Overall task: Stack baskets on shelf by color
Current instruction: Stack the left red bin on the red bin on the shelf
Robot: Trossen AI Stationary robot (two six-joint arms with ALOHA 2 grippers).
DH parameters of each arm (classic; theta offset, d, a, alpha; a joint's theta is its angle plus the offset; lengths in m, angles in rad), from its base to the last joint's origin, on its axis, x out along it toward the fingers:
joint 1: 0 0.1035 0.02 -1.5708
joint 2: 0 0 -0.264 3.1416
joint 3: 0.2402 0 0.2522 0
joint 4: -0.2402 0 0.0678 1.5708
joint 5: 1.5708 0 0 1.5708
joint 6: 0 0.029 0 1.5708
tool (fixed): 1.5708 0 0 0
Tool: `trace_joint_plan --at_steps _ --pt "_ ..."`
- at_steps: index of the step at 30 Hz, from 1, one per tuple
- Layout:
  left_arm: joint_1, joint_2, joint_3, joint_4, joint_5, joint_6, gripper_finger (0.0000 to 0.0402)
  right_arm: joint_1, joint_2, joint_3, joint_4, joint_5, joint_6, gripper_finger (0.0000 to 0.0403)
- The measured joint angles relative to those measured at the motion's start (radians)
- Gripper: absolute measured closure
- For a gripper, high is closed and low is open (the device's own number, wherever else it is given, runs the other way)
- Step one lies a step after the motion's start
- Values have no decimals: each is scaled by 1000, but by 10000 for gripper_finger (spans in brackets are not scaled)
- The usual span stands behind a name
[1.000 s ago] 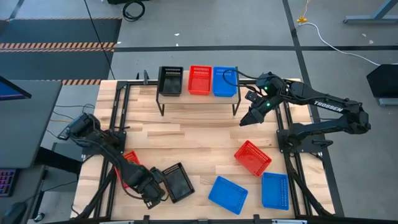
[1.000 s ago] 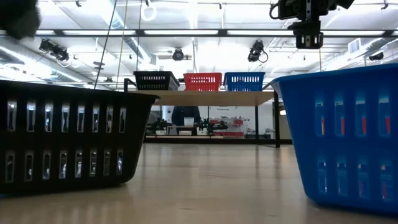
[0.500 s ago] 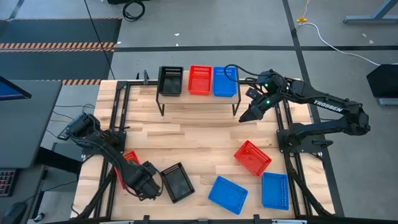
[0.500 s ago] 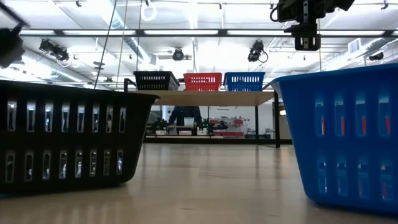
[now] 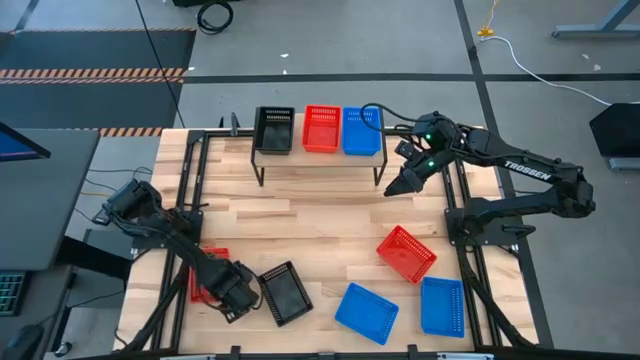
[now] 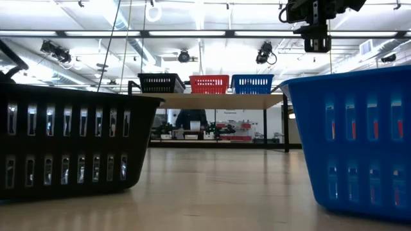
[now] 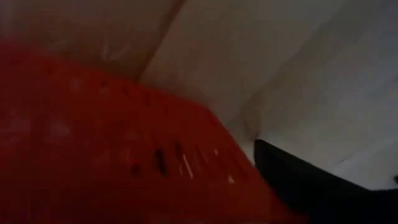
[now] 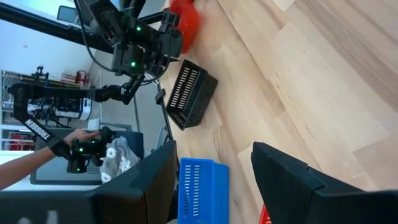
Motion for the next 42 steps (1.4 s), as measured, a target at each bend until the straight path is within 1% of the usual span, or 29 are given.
trace_joint_plan --at_steps 3,5,8,9,10,12,14,18,24,28,34,38,42 --pt "33 -20 3 -2 -21 17 256 -9 0 0 0 0 -2 190" --pt "65 -34 23 16 -46 24 301 -17 0 0 4 0 -11 190" --pt "113 -60 65 -1 -50 60 371 -38 0 0 5 1 -46 190" --pt "130 -68 80 -17 -49 72 385 -46 0 0 5 1 -52 190" --pt "147 -75 104 -41 -50 83 390 -56 0 0 5 1 -53 190" --pt "179 -90 169 -104 -81 136 390 -72 0 0 7 2 -53 190" --pt "216 -100 249 -201 -129 208 391 -85 0 0 11 2 -53 190" --pt "303 -100 453 -400 -214 389 396 -102 0 0 11 2 -54 190" --pt "484 -100 723 -566 -379 676 396 -110 0 0 11 54 -55 190" --pt "612 -100 841 -596 -445 856 396 -110 0 0 11 55 -49 190" --pt "773 -90 962 -597 -464 1084 396 -110 -2 0 9 54 -17 190" --pt "843 -70 1044 -585 -470 1194 396 -110 -2 0 9 54 8 190" --pt "890 -13 1154 -590 -485 1319 396 -110 -2 0 11 54 42 190"
